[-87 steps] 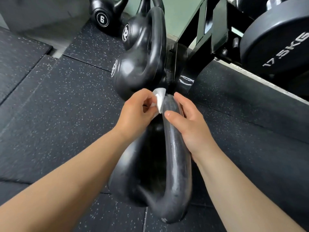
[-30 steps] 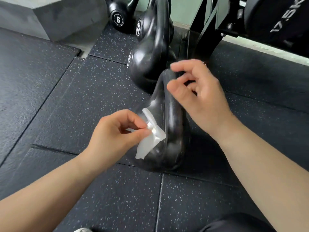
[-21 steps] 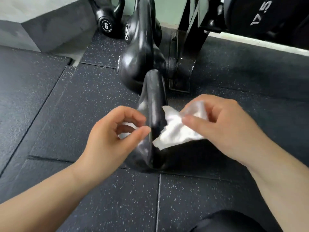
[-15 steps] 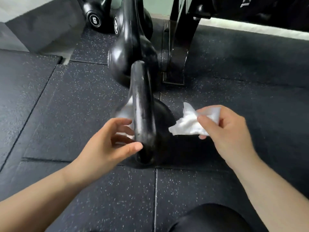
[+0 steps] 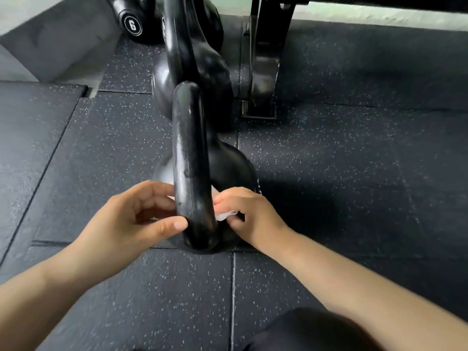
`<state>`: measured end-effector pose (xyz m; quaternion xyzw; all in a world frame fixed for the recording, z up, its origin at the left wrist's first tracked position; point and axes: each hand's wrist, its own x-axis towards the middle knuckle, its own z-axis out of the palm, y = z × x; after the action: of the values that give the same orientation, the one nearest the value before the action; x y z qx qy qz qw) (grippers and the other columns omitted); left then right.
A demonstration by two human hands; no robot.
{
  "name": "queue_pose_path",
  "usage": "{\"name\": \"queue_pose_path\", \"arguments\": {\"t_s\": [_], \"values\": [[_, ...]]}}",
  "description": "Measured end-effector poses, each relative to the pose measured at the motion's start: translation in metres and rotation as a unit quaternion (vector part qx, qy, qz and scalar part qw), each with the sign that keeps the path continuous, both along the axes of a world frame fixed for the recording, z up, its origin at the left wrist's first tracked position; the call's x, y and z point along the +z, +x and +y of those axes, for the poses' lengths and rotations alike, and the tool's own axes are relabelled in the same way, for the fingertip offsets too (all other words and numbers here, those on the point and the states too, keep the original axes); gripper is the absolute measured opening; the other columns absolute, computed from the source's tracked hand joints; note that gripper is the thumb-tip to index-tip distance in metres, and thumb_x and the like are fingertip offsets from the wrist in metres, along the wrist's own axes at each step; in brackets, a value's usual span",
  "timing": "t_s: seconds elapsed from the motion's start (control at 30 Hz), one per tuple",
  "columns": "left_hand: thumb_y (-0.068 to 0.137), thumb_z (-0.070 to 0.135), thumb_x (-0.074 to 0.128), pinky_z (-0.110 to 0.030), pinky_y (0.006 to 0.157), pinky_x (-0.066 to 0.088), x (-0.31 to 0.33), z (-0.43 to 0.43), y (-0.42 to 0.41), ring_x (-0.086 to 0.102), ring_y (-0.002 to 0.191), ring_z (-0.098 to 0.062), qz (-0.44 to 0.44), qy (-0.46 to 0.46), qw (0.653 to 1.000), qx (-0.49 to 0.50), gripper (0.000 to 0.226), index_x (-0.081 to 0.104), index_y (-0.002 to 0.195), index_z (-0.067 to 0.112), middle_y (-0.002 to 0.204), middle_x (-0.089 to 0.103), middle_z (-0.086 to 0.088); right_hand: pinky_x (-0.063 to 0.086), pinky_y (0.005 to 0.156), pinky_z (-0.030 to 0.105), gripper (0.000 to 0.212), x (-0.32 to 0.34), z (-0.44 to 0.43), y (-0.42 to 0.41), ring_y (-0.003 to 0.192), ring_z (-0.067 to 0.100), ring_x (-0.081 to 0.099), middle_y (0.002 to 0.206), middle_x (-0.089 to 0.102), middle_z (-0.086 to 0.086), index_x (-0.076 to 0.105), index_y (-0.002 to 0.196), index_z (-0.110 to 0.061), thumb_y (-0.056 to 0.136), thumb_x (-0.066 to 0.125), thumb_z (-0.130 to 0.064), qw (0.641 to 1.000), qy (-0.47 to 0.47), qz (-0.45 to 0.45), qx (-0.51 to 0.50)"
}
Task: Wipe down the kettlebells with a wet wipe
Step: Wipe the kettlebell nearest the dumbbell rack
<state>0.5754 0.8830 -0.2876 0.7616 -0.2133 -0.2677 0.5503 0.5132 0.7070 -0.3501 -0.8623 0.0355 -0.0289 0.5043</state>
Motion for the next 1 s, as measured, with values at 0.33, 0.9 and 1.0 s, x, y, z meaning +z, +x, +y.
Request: {"name": "queue_pose_path", "arguments": {"t_s": [0.33, 0.9, 1.0], "values": [[0.037, 0.057, 0.072, -0.009, 0.066, 0.051, -0.003, 0.002, 0.001, 0.068, 0.07, -0.006, -0.004, 0.014, 1.0, 0.001, 0.042, 0.063, 0.076, 0.045, 0.078, 0.073, 0.012, 0.04, 0.067, 0.017, 0.027, 0.027, 0.0, -0.022, 0.071, 0.007, 0.049, 0.073, 0.053, -0.006, 0.054, 0.074, -0.027, 0.075, 0.063, -0.001, 0.942, 0.261, 0.21, -0.002], [0.04, 0.061, 0.069, -0.008, 0.066, 0.05, 0.001, 0.005, 0.005, 0.067, 0.074, -0.001, -0.004, 0.023, 1.0, -0.021, 0.055, 0.062, 0.085, 0.031, 0.083, 0.073, 0.015, 0.049, 0.054, 0.017, 0.018, 0.062, -0.011, -0.018, 0.058, 0.007, 0.059, 0.061, 0.06, -0.006, 0.052, 0.07, -0.013, 0.065, 0.057, 0.004, 0.855, 0.447, 0.26, 0.042], [0.037, 0.088, 0.051, -0.018, 0.071, 0.053, 0.007, 0.01, 0.019, 0.066, 0.076, -0.001, -0.046, 0.05, 0.998, -0.001, 0.073, 0.066, 0.088, 0.037, 0.086, 0.071, 0.017, 0.051, 0.055, 0.019, 0.025, 0.079, -0.035, -0.005, 0.062, 0.008, 0.061, 0.068, 0.063, -0.003, 0.058, 0.078, -0.012, 0.059, 0.057, 0.004, 0.85, 0.487, 0.199, 0.016]]}}
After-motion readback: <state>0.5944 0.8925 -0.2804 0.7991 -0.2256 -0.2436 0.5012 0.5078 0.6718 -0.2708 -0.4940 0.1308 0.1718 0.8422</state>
